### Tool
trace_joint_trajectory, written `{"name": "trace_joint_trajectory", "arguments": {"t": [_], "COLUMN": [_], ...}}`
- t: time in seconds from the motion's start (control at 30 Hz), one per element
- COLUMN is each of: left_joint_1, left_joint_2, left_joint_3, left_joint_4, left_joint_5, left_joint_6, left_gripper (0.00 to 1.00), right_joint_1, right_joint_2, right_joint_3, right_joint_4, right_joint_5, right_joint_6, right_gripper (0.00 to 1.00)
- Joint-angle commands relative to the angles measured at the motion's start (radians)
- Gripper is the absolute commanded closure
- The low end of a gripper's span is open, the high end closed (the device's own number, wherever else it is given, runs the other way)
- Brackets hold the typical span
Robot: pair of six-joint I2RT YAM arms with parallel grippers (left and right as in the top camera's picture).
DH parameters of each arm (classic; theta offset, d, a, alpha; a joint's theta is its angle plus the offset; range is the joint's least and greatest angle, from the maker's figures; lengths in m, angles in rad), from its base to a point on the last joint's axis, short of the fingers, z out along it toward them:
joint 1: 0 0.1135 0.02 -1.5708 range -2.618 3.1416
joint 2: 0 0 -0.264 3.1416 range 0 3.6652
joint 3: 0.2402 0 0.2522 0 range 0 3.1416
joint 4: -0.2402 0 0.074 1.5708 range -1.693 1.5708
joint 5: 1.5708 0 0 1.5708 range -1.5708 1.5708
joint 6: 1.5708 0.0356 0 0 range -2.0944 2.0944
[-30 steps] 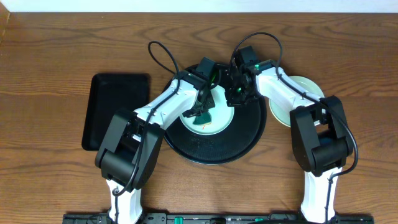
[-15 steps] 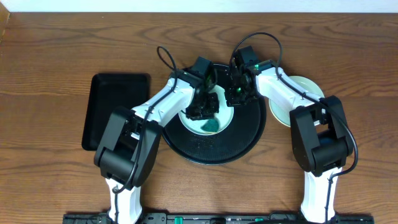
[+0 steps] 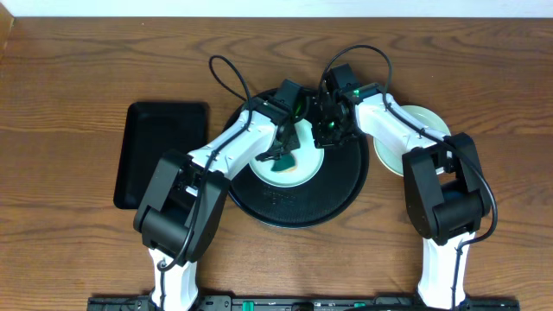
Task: Clean dirty plates on tray and stack at the side
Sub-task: 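Scrub the last green plate with the sponge in the left gripper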
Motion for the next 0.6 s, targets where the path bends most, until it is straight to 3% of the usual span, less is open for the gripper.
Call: {"name": "trace_joint_trajectory", "arguments": {"t": [0.0,0.17,0.43,0.57], "left_joint_1": [0.027,0.026,0.027,0.027], "left_joint_2": [0.021,0.008,-0.001,-0.002], "left_joint_3": [-0.009,-0.009,-0.009,-0.009], "left_joint_4": [-0.095,-0.163,-0.126,-0.073], "left_joint_5": [-0.208,-0.153,0.497,0.597], "left_joint_6": [-0.058,-0.072,0.354,0.426], "left_gripper": [0.93,0.93,0.93,0.93], "right_joint_1": [0.011,0.011,0.015,0.015], "right_joint_2": [0.029,0.029,0.029,0.029], "right_joint_3": [-0.014,-0.014,-0.014,-0.014], "right_joint_4": [-0.003,-0.002,-0.002,-0.002], "right_joint_5": [0.007,0.007,0.008,0.008], "right_joint_6": [0.016,0.016,0.016,0.016], "right_gripper": [0.99,0.99,0.99,0.99]}}
